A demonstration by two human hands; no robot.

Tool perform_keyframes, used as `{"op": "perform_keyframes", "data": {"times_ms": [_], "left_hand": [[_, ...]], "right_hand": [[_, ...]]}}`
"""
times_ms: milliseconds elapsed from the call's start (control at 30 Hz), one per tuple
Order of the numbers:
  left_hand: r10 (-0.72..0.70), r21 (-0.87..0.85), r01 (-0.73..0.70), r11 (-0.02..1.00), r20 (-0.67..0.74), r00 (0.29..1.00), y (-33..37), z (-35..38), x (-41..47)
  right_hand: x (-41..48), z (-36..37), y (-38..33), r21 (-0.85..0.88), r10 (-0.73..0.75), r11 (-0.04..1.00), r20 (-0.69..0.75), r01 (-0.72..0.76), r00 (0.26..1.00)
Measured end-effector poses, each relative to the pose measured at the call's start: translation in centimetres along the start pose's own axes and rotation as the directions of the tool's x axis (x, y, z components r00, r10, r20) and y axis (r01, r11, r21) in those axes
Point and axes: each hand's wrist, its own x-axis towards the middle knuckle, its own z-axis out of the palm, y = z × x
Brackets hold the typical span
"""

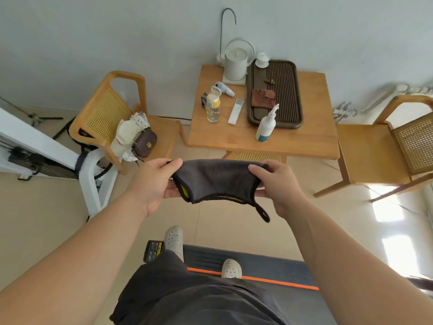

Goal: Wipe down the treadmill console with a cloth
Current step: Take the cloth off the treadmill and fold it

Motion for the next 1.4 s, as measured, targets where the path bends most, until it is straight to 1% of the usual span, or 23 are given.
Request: {"op": "perform_keyframes", "data": {"times_ms": [100,233,367,433,467,500,567,600,633,667,733,767,800,867,933,1000,1067,1167,1233,1300,1400], "left_hand": [[0.015,0.078,-0.023,0.997,0.109,0.994,2.1,0.2,2.6],[0.042,0.175,-0.082,0.981,0.224,0.974,4.4,-0.3,6.3],[0.053,0.133,-0.11,0.985,0.374,0.926,6.5,-0.8,9.3],[0.086,0.166,-0.163,0.973,0.394,0.915,6.7,-0.9,11.3],[0.102,0.204,-0.193,0.96,0.386,0.917,6.6,-1.0,12.5],[0.113,0.246,-0.216,0.945,0.375,0.92,6.5,-1.1,13.7],[0.115,0.302,-0.24,0.923,0.376,0.919,6.4,-1.1,16.2],[0.093,0.316,-0.234,0.92,0.404,0.91,6.5,-1.0,17.1],[0.058,0.319,-0.218,0.922,0.445,0.894,6.8,-1.0,17.7],[0.022,0.309,-0.2,0.93,0.496,0.868,7.0,-0.8,18.8],[-0.028,0.258,-0.147,0.955,0.569,0.822,6.7,-0.3,22.5],[-0.038,0.229,-0.116,0.966,0.575,0.818,6.2,0.1,24.8],[-0.039,0.21,-0.098,0.973,0.565,0.824,5.4,0.5,27.3],[-0.035,0.213,-0.093,0.973,0.53,0.847,2.7,2.0,32.5],[-0.056,0.223,-0.067,0.973,0.504,0.862,-0.5,4.2,37.6],[-0.095,0.204,-0.005,0.979,0.479,0.873,-2.7,6.2,41.5],[-0.152,0.192,0.073,0.979,0.436,0.887,-3.8,7.8,44.0],[-0.213,0.23,0.133,0.964,0.37,0.904,-4.0,9.3,47.0],[-0.234,0.255,0.148,0.955,0.35,0.907,-3.7,10.0,48.7],[-0.252,0.273,0.157,0.949,0.359,0.899,-3.4,10.5,50.3],[-0.285,0.402,0.1,0.91,0.431,0.856,-3.3,10.6,52.4]], "right_hand": [[1.0,3.5,-2.0,-0.017,-0.036,0.999,-0.012,0.035,0.999],[2.4,8.7,-4.4,-0.012,-0.064,0.998,-0.071,0.063,0.995],[3.6,12.7,-6.3,0.076,-0.053,0.996,-0.02,0.054,0.998],[4.8,13.6,-6.6,0.136,-0.035,0.99,0.003,0.034,0.999],[5.6,13.9,-6.5,0.151,-0.026,0.988,-0.01,0.028,1.0],[6.5,14.1,-6.3,0.142,-0.032,0.989,-0.05,0.038,0.998],[9.2,14.1,-5.2,0.053,-0.079,0.994,-0.198,0.091,0.977],[10.7,13.7,-4.4,0.023,-0.083,0.996,-0.247,0.091,0.966],[11.8,13.2,-3.6,0.021,-0.054,0.998,-0.251,0.061,0.966],[13.4,12.8,-2.8,0.054,-0.001,0.998,-0.203,0.012,0.979],[17.3,12.1,-0.8,0.191,0.113,0.976,-0.031,-0.105,0.993],[19.4,11.8,0.3,0.262,0.14,0.954,0.045,-0.147,0.989],[21.8,11.5,1.5,0.314,0.144,0.935,0.089,-0.165,0.985],[27.1,10.8,4.3,0.341,0.113,0.929,0.108,-0.144,0.988],[32.5,9.9,6.9,0.292,0.076,0.952,0.07,-0.093,0.995],[36.6,9.0,8.3,0.222,0.084,0.971,0.009,-0.084,0.996],[38.8,8.4,8.7,0.187,0.118,0.976,-0.034,-0.11,0.992],[40.8,8.0,8.6,0.124,0.181,0.978,-0.085,-0.17,0.98],[42.2,8.2,8.4,0.068,0.208,0.977,-0.135,-0.201,0.969],[43.8,8.5,8.2,0.041,0.219,0.976,-0.197,-0.215,0.956],[45.9,9.4,7.9,0.021,0.236,0.971,-0.278,-0.24,0.931]]}}
